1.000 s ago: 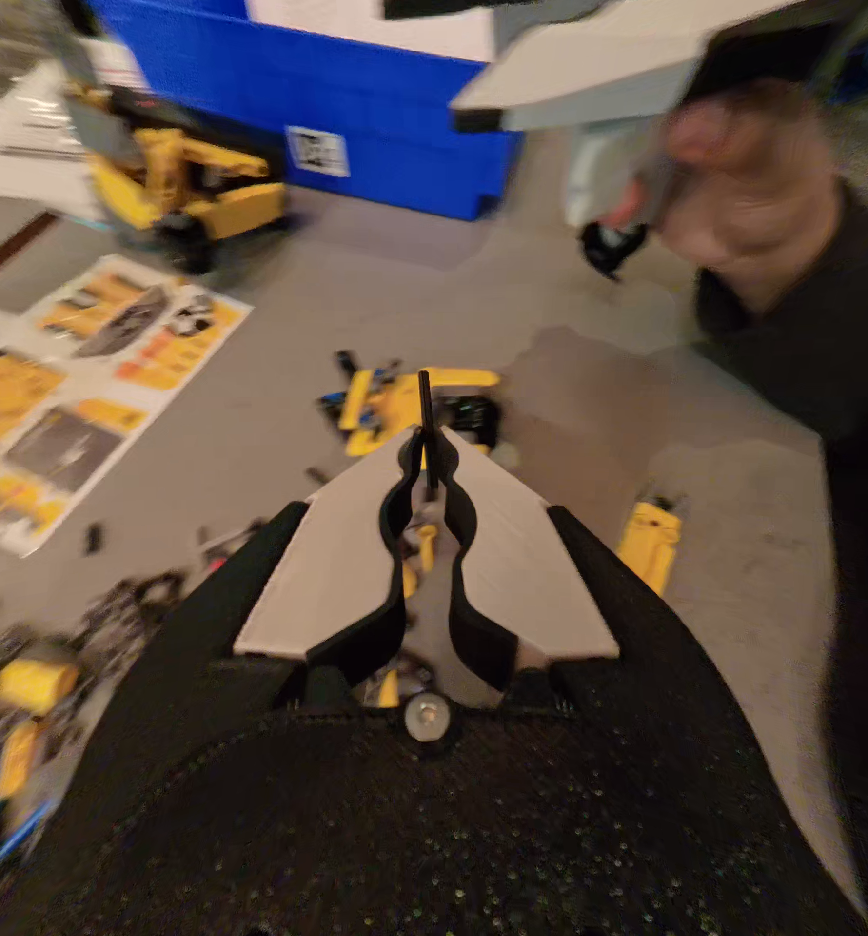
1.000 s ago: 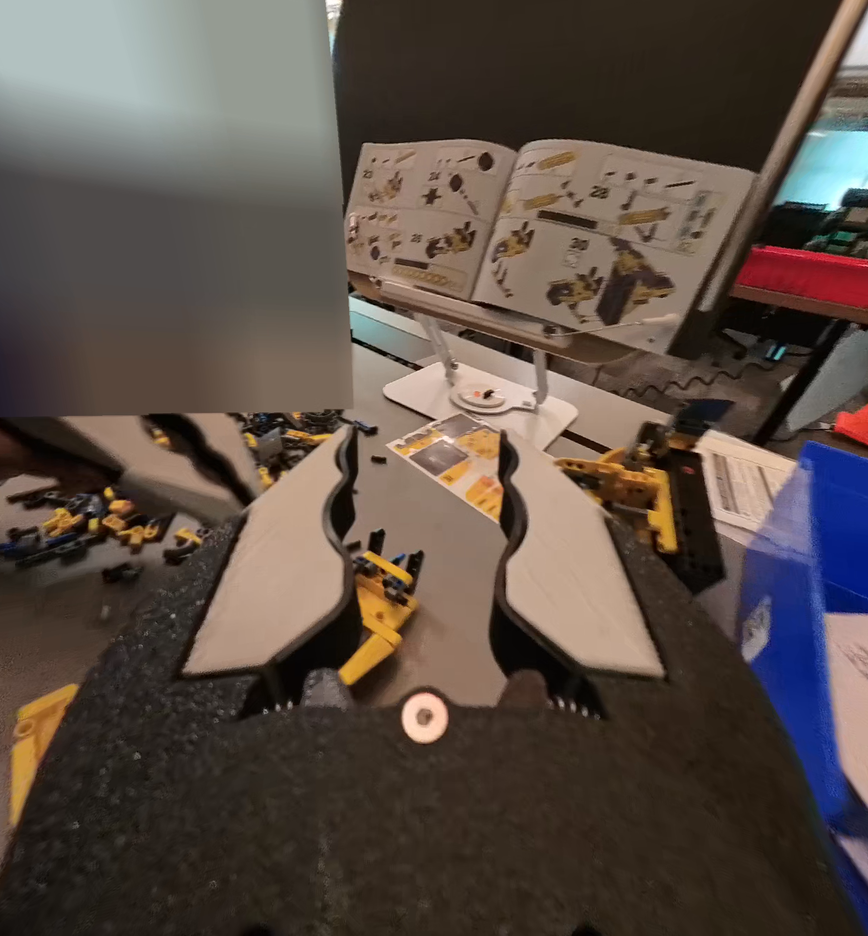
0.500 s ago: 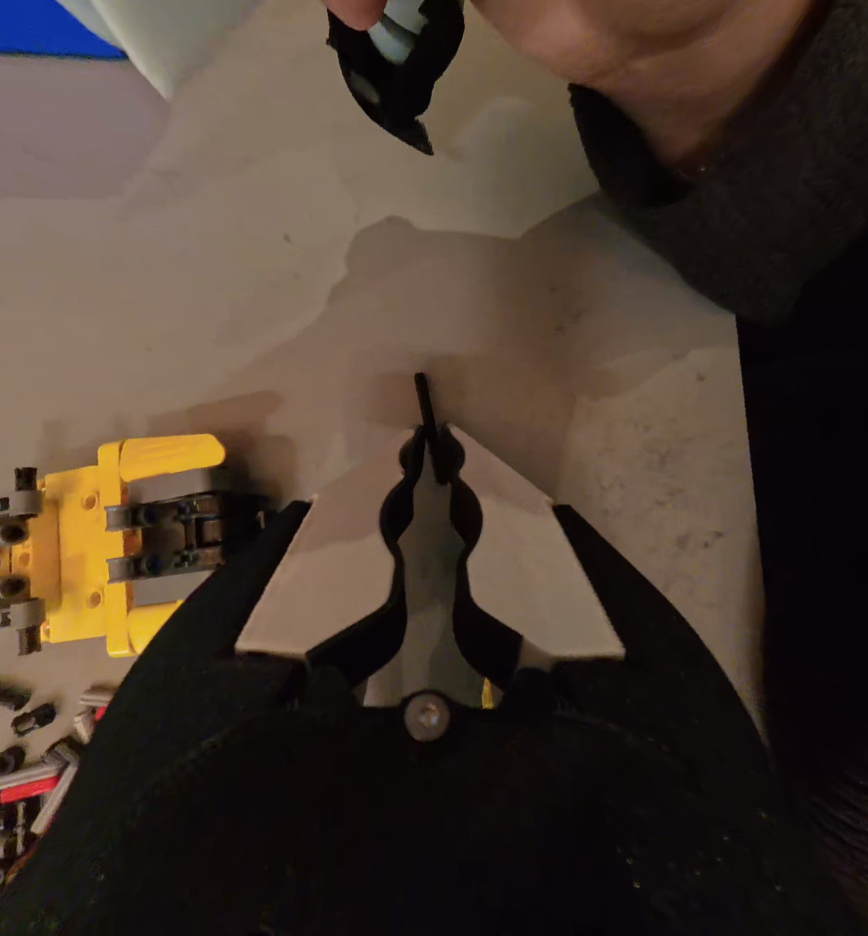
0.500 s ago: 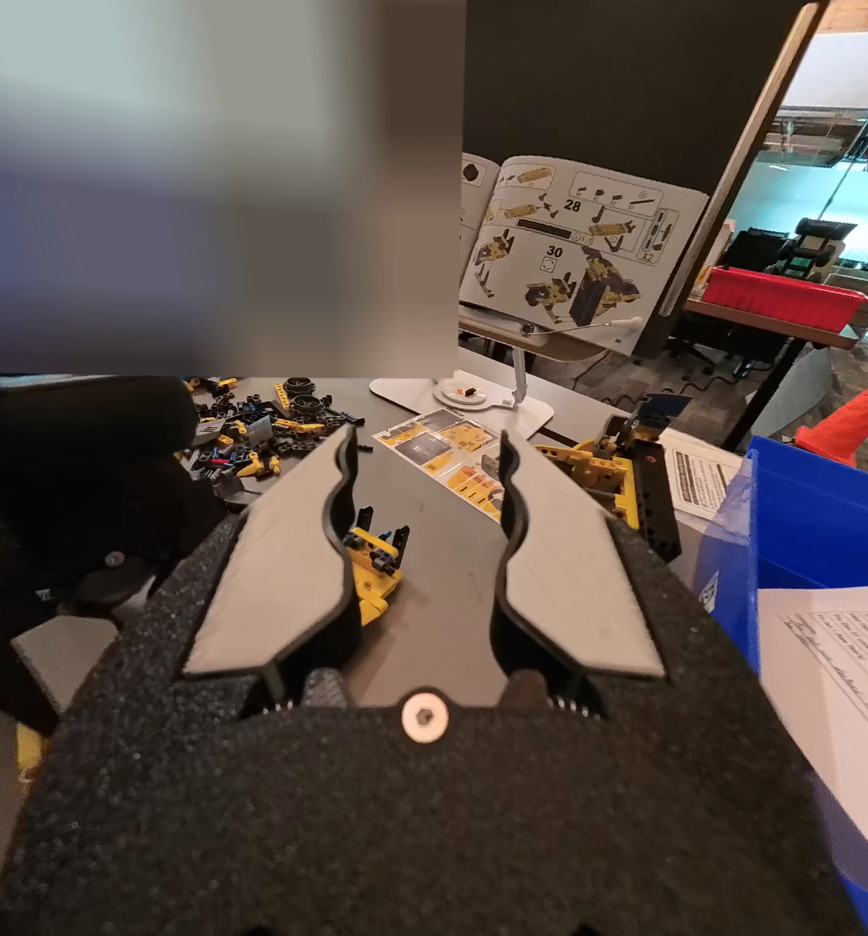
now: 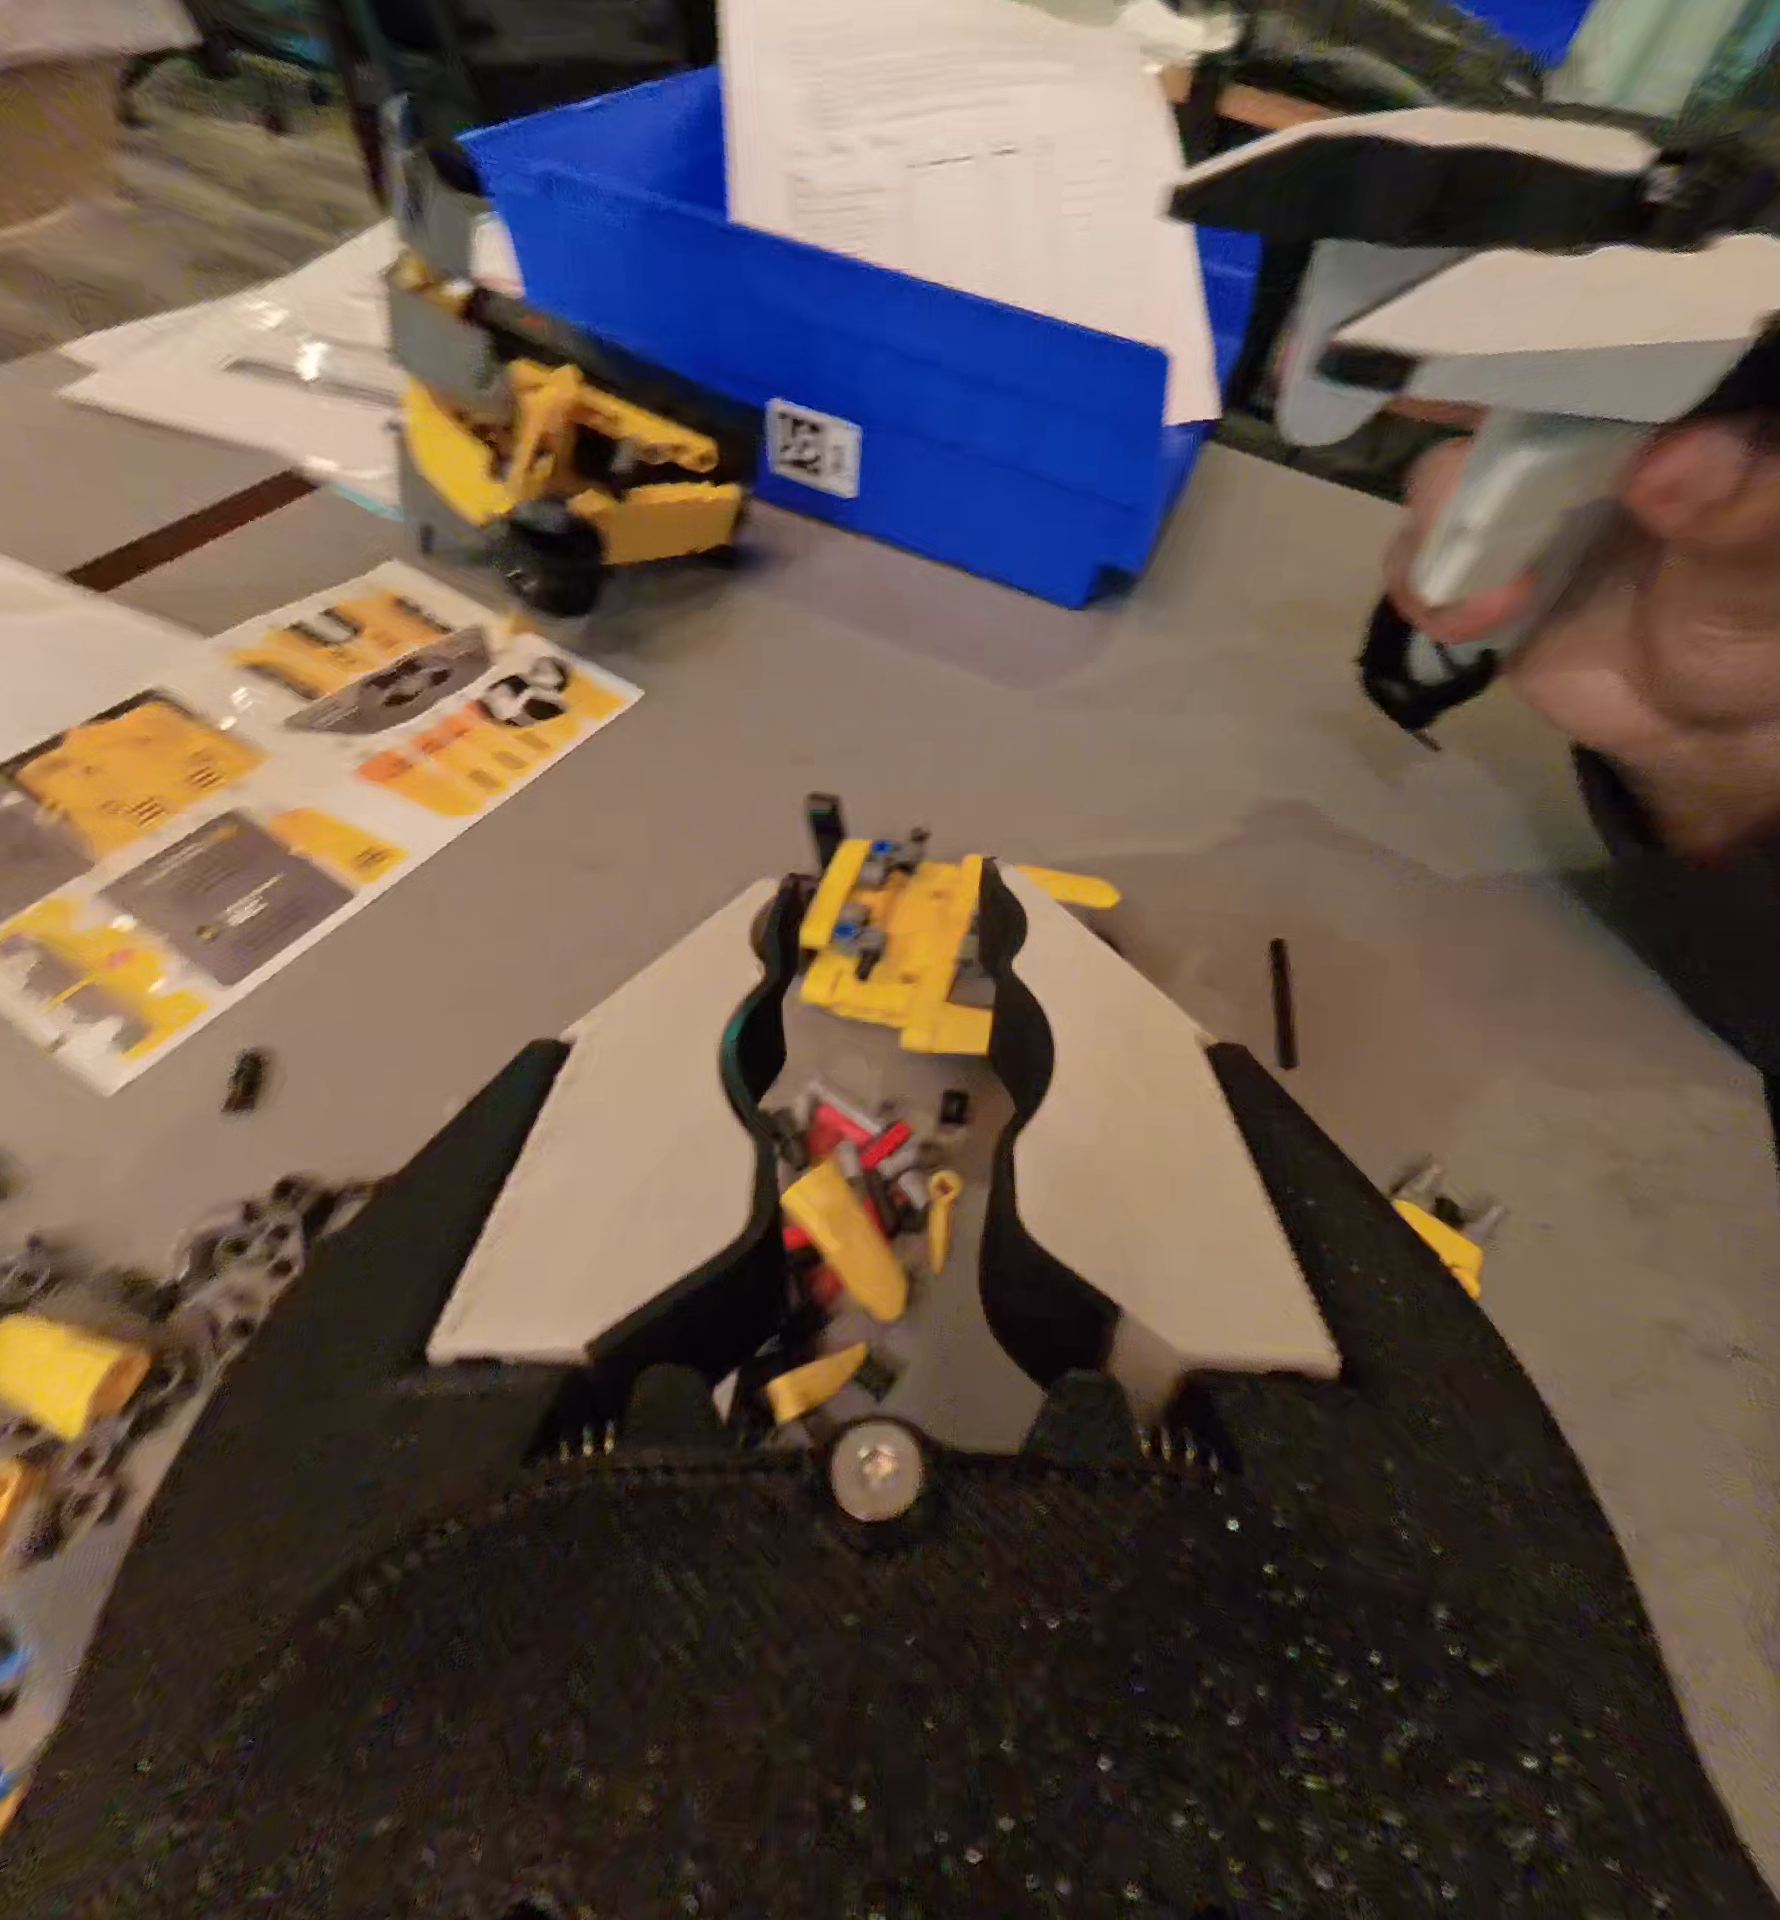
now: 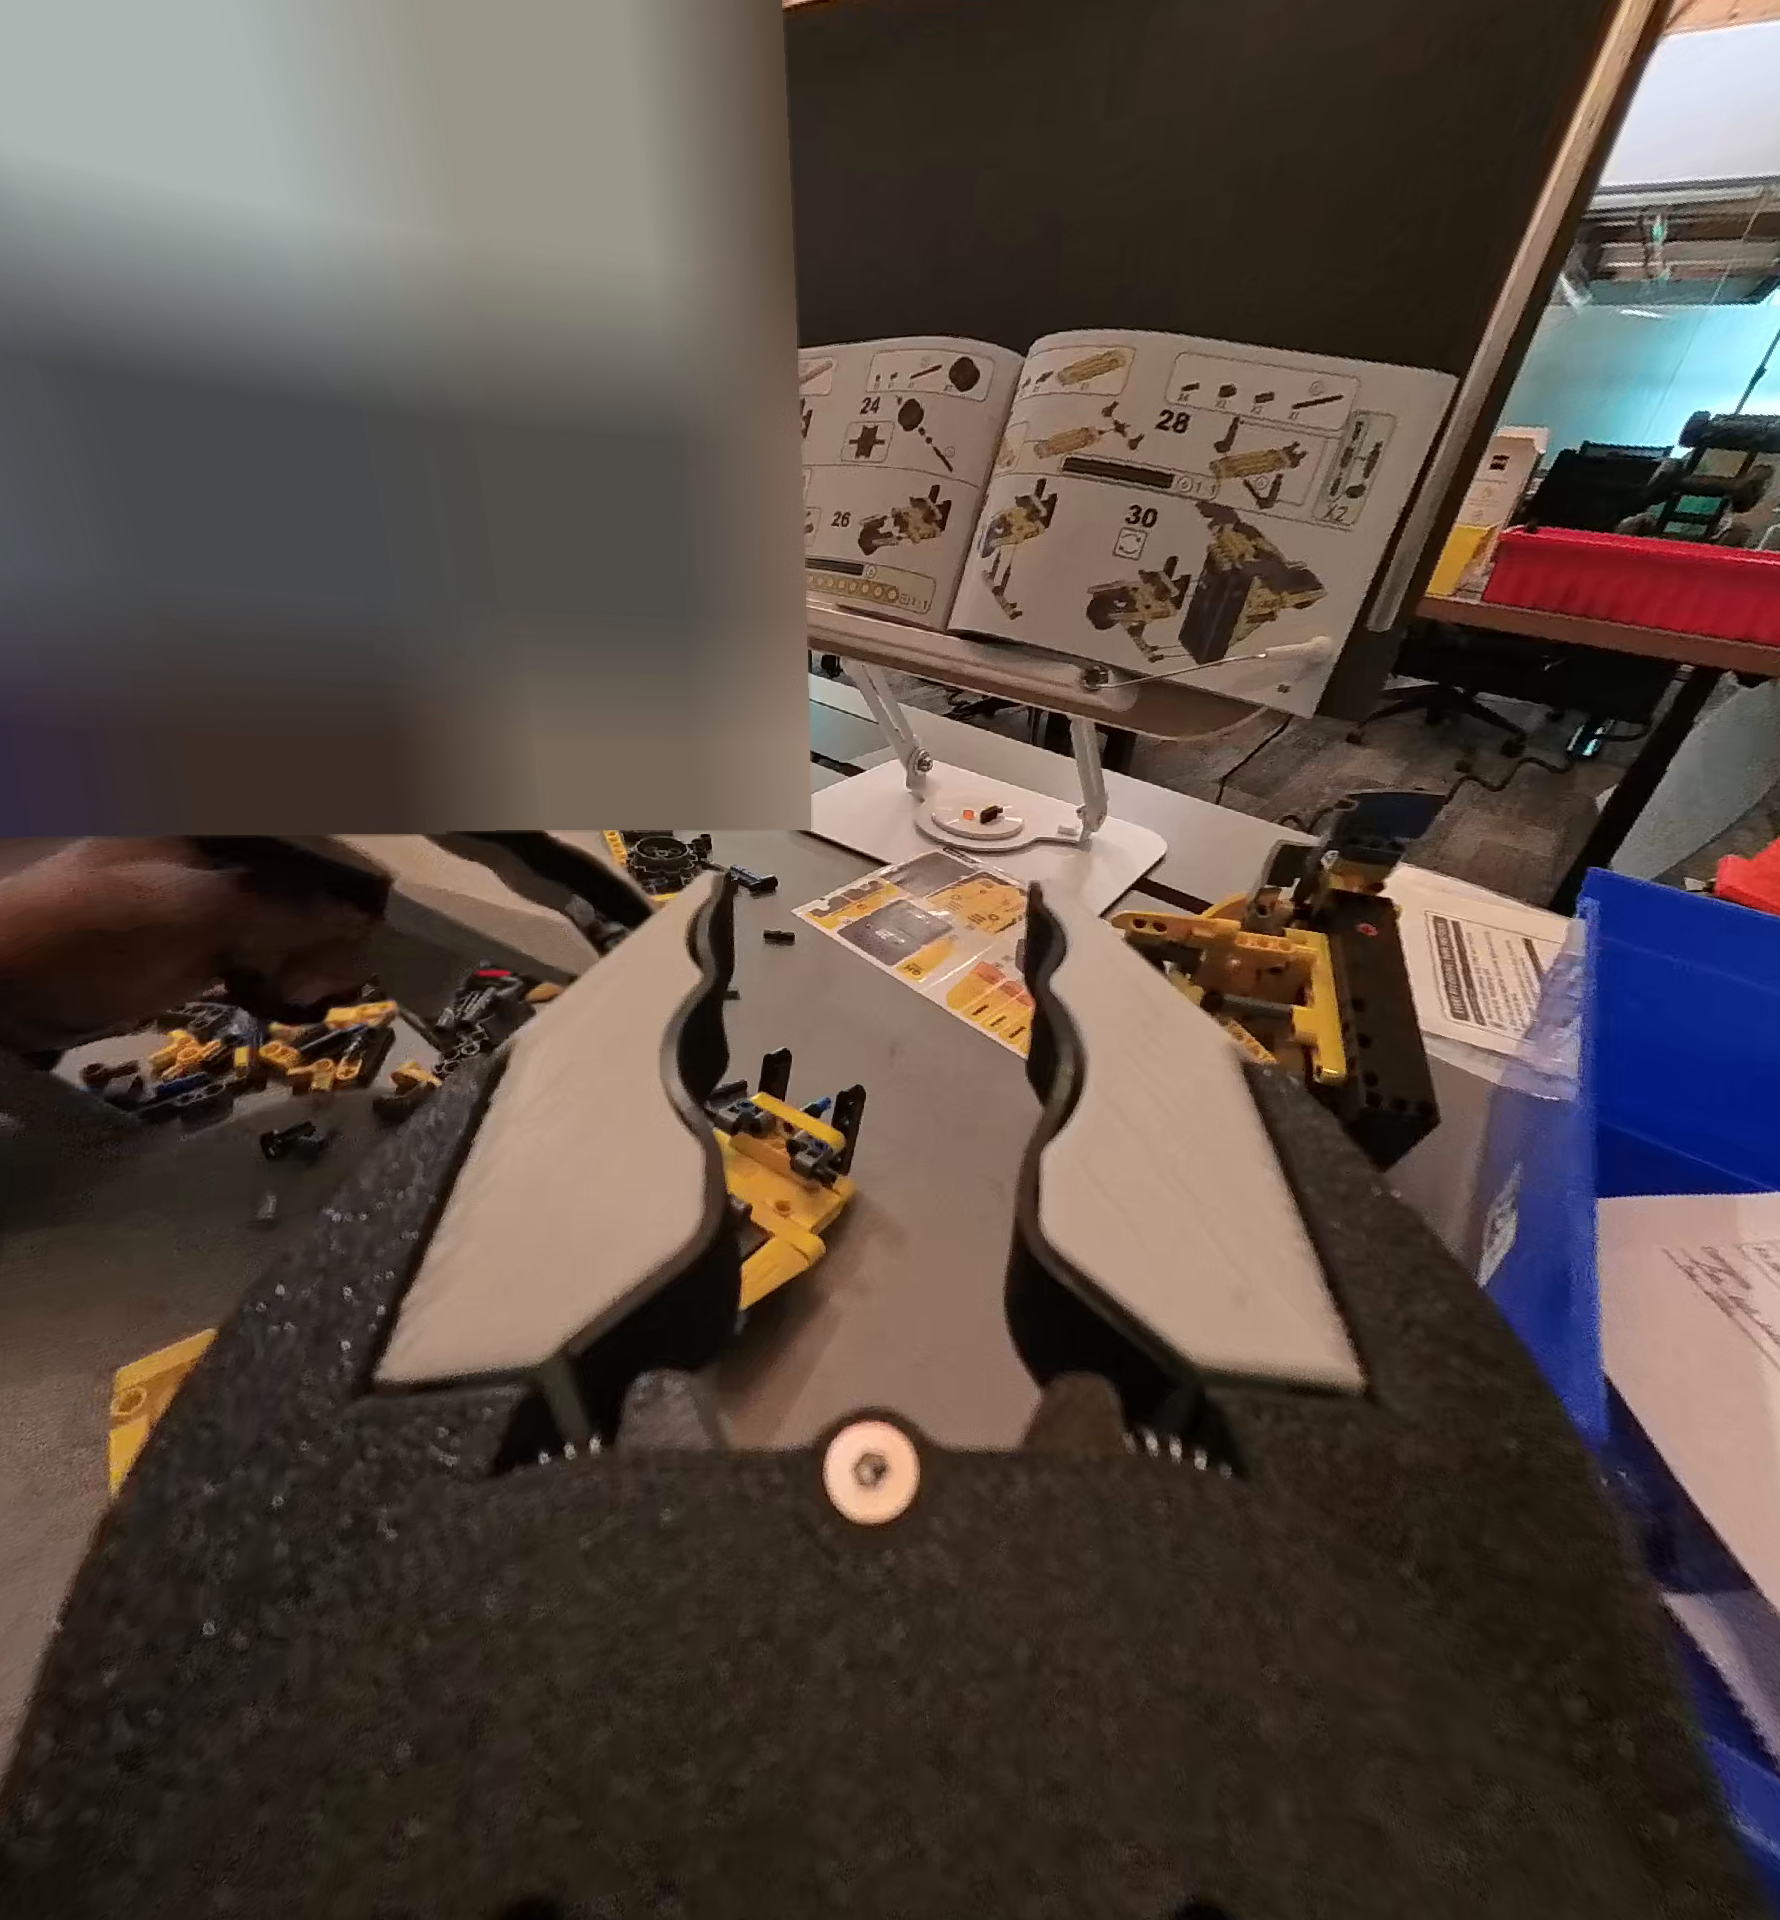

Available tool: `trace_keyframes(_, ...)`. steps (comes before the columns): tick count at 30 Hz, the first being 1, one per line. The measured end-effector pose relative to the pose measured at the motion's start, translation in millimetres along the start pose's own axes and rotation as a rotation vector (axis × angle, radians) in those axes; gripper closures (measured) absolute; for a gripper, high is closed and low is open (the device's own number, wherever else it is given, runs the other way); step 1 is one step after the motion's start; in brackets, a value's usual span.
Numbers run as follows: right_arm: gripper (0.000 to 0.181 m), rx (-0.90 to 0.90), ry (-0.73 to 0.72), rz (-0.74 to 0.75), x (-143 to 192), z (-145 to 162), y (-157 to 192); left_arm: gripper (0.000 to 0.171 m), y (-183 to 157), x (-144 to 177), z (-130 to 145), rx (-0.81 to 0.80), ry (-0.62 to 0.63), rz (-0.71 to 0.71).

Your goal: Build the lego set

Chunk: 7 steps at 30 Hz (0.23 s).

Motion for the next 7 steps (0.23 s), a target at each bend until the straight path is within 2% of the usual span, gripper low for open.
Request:
trace_keyframes(3,0.125,-0.008,-0.003,-0.011,-0.7,-0.1,2.4,0.139,10.1,5.2,9.5,0.041,0.021,-0.018)
trace_keyframes(7,0.125,-0.015,0.005,-0.019,-1.7,1.6,4.1,0.140,5.4,2.9,9.5,0.014,0.022,-0.020)
Point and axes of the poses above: each gripper's, where its closed fingertips meet, x back along the fingers, z out of its underside, y = z × x across the jaws, the point moved 2 cm from there along x, back along the fingers, and after that the axes turned 6 degrees about -y, right-handed, at the moved point
